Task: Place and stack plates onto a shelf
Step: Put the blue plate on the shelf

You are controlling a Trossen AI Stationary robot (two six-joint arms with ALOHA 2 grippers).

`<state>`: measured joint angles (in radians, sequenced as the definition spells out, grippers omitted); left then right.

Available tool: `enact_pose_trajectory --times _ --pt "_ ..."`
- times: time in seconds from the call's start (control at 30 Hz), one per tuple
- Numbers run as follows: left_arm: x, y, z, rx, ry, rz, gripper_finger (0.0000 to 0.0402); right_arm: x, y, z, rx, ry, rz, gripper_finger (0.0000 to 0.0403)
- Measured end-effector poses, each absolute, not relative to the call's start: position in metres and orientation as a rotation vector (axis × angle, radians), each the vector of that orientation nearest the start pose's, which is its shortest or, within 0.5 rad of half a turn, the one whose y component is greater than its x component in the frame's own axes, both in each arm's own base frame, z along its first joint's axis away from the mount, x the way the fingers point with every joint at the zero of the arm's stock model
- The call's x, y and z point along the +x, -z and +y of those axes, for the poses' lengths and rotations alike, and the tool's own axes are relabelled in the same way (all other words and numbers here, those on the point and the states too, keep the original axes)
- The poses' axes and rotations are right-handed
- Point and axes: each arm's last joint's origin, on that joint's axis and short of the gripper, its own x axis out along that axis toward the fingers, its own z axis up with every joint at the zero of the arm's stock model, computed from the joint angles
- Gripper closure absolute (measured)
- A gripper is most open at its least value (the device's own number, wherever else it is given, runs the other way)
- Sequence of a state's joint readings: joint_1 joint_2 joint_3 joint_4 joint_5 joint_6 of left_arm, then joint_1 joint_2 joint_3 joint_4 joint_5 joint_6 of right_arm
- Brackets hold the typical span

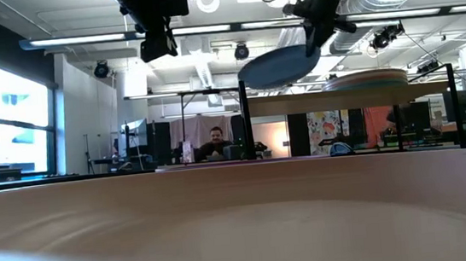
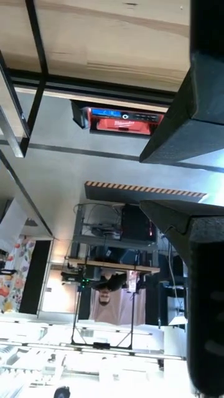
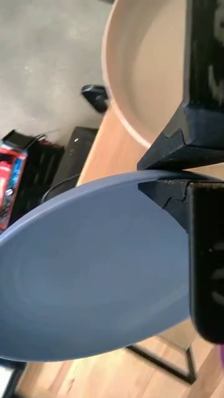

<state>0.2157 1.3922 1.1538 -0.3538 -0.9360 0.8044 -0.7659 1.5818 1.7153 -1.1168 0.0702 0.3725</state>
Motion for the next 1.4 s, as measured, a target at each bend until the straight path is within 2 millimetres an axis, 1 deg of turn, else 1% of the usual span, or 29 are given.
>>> enact_pose_trajectory --times 0.17,0.3,0.6,0.97,1.17,1.4 --pt "0.284 -0.316 0.086 0.911 -0.822 1.012 0.0309 0.219 -0.375 -0.214 0.679 0.942 0.882 0.0402" --pt "0.284 -0.316 0.086 0.916 -0.815 1.014 0.031 0.22 -0.374 -0.214 0.679 0.937 0.888 0.0402" --pt "0.284 -0.316 0.086 0.917 -0.814 1.014 0.031 0.239 -0.355 -0.216 0.683 0.898 0.967 0.0403" --pt "0.284 -0.316 0.086 0.918 -0.813 1.015 0.031 0.251 -0.336 -0.226 0.693 0.907 1.028 0.0402" --pt "0.285 -0.316 0.086 0.918 -0.812 1.015 0.031 0.252 -0.334 -0.227 0.685 0.936 1.029 0.0402" --pt "0.285 -0.316 0.086 0.918 -0.812 1.016 0.031 0.247 -0.334 -0.229 0.684 0.973 1.049 0.0402"
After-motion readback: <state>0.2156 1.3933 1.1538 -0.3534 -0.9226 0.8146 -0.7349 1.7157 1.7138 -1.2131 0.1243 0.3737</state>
